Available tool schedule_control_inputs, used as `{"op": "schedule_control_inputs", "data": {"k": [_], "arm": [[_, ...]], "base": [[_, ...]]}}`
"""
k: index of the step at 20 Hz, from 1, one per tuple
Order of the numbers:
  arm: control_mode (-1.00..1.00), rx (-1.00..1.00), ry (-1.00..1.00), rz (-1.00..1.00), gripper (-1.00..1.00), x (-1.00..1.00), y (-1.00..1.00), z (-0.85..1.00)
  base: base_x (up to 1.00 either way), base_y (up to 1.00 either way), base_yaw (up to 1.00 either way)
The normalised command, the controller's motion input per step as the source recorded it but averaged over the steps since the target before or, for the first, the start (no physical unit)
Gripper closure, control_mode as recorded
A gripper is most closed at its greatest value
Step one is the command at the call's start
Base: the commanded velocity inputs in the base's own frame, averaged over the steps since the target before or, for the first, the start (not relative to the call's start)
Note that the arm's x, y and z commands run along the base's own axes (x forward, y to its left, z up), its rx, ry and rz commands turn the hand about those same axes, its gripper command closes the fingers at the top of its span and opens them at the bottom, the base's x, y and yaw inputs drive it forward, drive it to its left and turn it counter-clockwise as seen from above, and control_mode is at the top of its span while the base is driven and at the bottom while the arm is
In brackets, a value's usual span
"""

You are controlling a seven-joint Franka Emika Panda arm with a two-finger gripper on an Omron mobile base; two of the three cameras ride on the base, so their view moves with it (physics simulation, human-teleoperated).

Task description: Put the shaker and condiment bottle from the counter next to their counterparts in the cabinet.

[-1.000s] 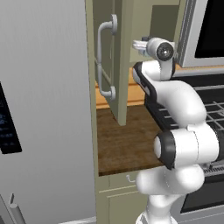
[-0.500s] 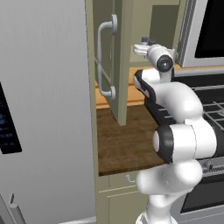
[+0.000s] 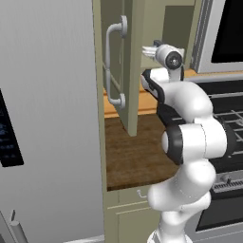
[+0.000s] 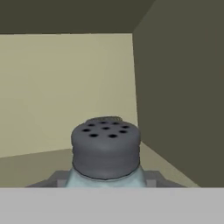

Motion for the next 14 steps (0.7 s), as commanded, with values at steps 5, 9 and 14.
{"op": "schedule_control_inputs", "data": {"k": [5,9,14], "arm": [[-1.00,0.00,0.00,0.00,-1.00,0.23,0.00,0.00],[-1.00,0.00,0.00,0.00,-1.00,0.01,-0.01,0.00],[-1.00,0.00,0.00,0.00,-1.00,0.00,-0.03,0.00]], "base": [[0.00,0.00,0.00],[0.00,0.00,0.00],[0.00,0.00,0.00]]}}
